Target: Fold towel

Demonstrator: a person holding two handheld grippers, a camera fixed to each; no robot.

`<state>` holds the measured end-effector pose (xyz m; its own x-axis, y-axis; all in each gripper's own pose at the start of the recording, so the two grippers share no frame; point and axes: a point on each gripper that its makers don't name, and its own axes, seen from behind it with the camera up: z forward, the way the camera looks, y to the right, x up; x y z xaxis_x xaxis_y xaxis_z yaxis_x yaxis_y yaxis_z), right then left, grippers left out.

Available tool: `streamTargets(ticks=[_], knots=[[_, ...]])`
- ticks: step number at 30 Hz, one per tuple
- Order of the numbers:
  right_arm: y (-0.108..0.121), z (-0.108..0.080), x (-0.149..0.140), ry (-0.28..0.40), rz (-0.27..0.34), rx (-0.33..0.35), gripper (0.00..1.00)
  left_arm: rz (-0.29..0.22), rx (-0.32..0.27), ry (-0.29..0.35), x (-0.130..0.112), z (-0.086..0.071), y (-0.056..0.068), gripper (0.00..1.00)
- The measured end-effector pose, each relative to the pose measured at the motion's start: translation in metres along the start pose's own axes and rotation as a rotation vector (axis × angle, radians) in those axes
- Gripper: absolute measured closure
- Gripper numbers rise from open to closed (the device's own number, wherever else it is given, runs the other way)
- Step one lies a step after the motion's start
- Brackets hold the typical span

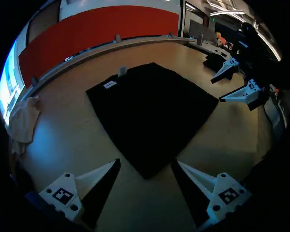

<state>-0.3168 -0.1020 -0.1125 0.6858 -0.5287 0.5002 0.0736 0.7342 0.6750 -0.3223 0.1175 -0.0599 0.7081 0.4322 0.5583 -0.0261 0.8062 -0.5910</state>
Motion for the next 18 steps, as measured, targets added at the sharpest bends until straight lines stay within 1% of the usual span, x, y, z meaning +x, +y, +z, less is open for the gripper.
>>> streamTargets(ticks=[6, 11, 16, 18], knots=[[-0.003, 0.006, -0.009, -0.026, 0.010, 0.017, 0.05, -0.015, -0.009, -0.027, -0.007, 0.006, 0.003, 0.03], [-0.003, 0.008, -0.014, -0.041, 0.015, 0.027, 0.10, -0.012, -0.004, -0.042, -0.011, 0.010, 0.004, 0.05], [-0.003, 0.010, -0.019, -0.057, 0.013, 0.041, 0.20, -0.002, 0.000, -0.043, -0.012, 0.011, 0.004, 0.08], [-0.004, 0.011, -0.021, -0.062, 0.013, 0.047, 0.26, 0.002, 0.006, -0.044, -0.012, 0.012, 0.002, 0.13]])
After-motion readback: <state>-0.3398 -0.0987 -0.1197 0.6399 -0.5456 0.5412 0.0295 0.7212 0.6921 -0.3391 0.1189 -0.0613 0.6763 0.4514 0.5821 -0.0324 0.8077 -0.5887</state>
